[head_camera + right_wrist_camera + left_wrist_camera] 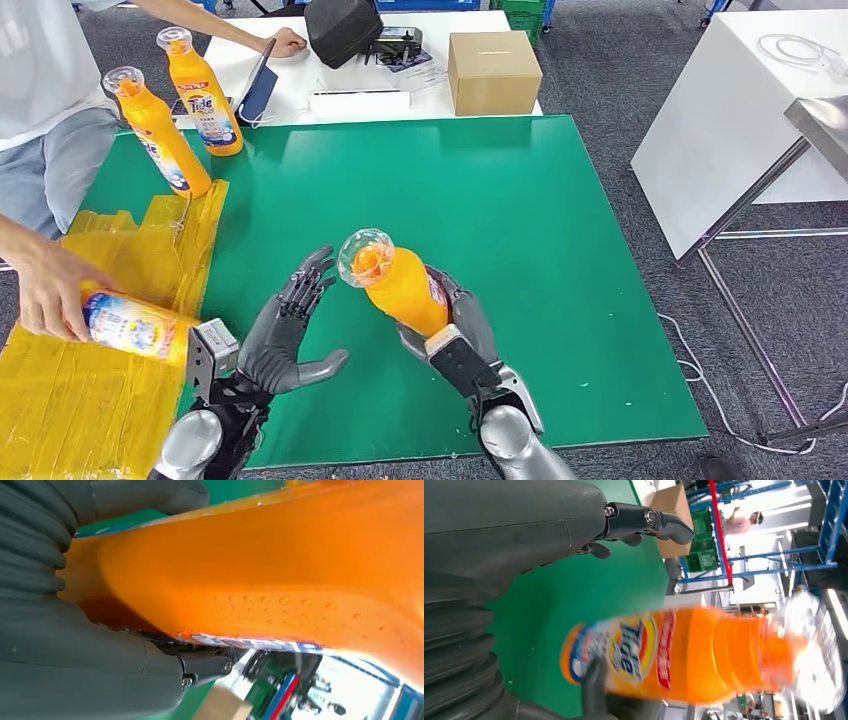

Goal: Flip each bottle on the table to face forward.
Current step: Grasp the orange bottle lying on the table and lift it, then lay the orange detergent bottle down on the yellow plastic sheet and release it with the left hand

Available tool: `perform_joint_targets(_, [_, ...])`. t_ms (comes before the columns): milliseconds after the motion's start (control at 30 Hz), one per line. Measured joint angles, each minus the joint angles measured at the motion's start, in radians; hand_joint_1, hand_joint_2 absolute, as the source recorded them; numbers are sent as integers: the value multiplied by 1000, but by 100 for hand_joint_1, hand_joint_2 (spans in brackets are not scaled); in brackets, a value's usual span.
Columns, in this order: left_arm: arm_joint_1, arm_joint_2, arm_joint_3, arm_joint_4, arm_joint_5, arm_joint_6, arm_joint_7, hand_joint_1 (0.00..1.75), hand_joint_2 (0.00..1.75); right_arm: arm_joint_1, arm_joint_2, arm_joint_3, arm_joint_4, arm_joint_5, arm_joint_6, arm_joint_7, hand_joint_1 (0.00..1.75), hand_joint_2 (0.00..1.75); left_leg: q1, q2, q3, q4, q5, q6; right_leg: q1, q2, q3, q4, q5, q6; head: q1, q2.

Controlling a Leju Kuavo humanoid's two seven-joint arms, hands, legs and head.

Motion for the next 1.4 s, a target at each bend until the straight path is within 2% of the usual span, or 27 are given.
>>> perform_joint_targets(500, [-79,-3,-63,44,-3,23,-22,0,175,-153,80,78,217,-82,37,-3,175,175,0,0,-1,0,0,0,0,0,-1,0,0,0,0,0])
perform_joint_targets(1100, [-95,7,-44,94,10,68,-33,0,175,-216,118,201,354,-29,45,1,175,175,0,0,-2,0,0,0,0,0,-2,0,0,0,0,0])
perform_joint_targets(1200, [-93,7,-38,104,5,76,-36,17,175,-229,118,221,362,-24,41,7,175,175,0,0,-2,0,0,0,0,0,-3,0,0,0,0,0])
perform_joint_targets(1267, [-99,2,-37,112,1,85,-33,63,175,-229,120,247,366,-15,34,7,175,175,0,1,-2,0,0,0,0,0,-3,0,0,0,0,0])
perform_joint_targets(1333, [-106,-3,-37,120,-1,92,-31,128,175,-223,122,272,368,-10,24,8,175,175,0,0,-3,0,0,0,0,0,-4,0,0,0,0,0])
perform_joint_targets(1400, [-108,-4,-36,127,-2,92,-32,154,175,-220,123,279,369,-11,17,9,175,175,0,0,-3,0,0,0,0,0,-4,0,0,0,0,0])
